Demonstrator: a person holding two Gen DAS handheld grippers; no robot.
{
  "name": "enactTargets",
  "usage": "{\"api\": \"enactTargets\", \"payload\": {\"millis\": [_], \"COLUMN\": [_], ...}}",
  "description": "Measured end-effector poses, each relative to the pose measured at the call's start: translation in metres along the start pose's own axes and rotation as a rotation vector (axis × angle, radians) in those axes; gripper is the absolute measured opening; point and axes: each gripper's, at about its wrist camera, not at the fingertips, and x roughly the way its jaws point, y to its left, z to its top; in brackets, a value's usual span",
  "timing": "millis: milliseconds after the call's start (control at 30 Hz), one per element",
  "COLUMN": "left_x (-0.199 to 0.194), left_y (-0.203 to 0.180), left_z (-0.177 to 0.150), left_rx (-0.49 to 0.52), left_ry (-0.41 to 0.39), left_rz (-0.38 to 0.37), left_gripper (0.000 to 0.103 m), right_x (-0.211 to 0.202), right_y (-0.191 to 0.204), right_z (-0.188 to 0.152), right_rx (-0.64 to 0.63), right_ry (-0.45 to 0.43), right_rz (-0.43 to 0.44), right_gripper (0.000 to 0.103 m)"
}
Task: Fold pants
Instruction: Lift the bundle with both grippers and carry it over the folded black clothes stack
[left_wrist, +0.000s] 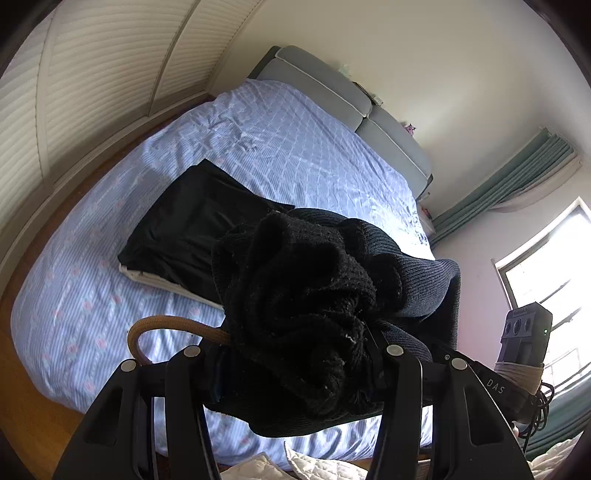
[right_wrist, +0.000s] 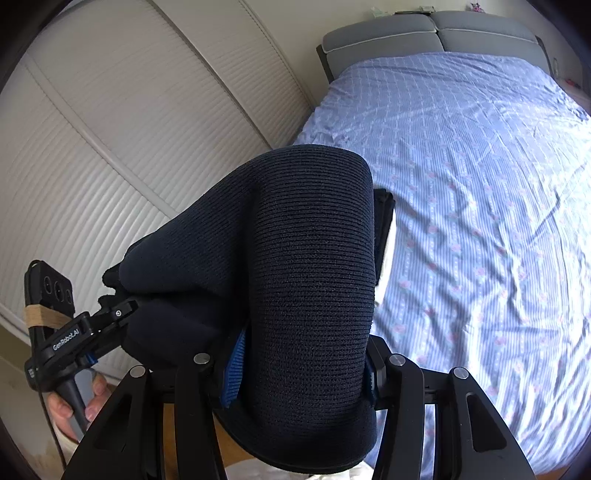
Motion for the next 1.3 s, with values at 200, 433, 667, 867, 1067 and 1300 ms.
{"api": "enactTargets", "payload": {"millis": [200, 433, 667, 867, 1067, 1300], "left_x": [0.015, 0.078, 0.163, 0.224, 0.267, 0.286], "left_y": [0.043, 0.092, 0.126, 0.143, 0.159, 0.167], "left_z": [0.057, 0.119, 0.169, 0.187, 0.181, 0.168], "left_rx": [0.055, 0.071, 0.059, 0.031, 0.037, 0.137], "left_ry": [0.047, 0.150, 0.222, 0.288, 0.353, 0.367], "left_rz": [-0.035, -0.084, -0.115, -0.081, -0.024, 0.069], "left_gripper": [0.052, 0.052, 0.052, 0.052, 0.054, 0.058], "right_x": [0.043, 0.106, 0.169, 0.225, 0.270, 0.303], "right_y": [0.045, 0.063, 0.045, 0.017, 0.001, -0.009], "right_z": [0.014, 0.047, 0.092, 0.125, 0.134, 0.135], "right_rx": [0.058, 0.102, 0.133, 0.158, 0.126, 0.063], "right_ry": [-0.030, -0.048, -0.018, 0.050, 0.112, 0.138], "right_rz": [-0.038, -0.091, -0.147, -0.189, -0.257, -0.303], "right_gripper": [0.051, 0.051, 0.051, 0.051, 0.052, 0.055]}}
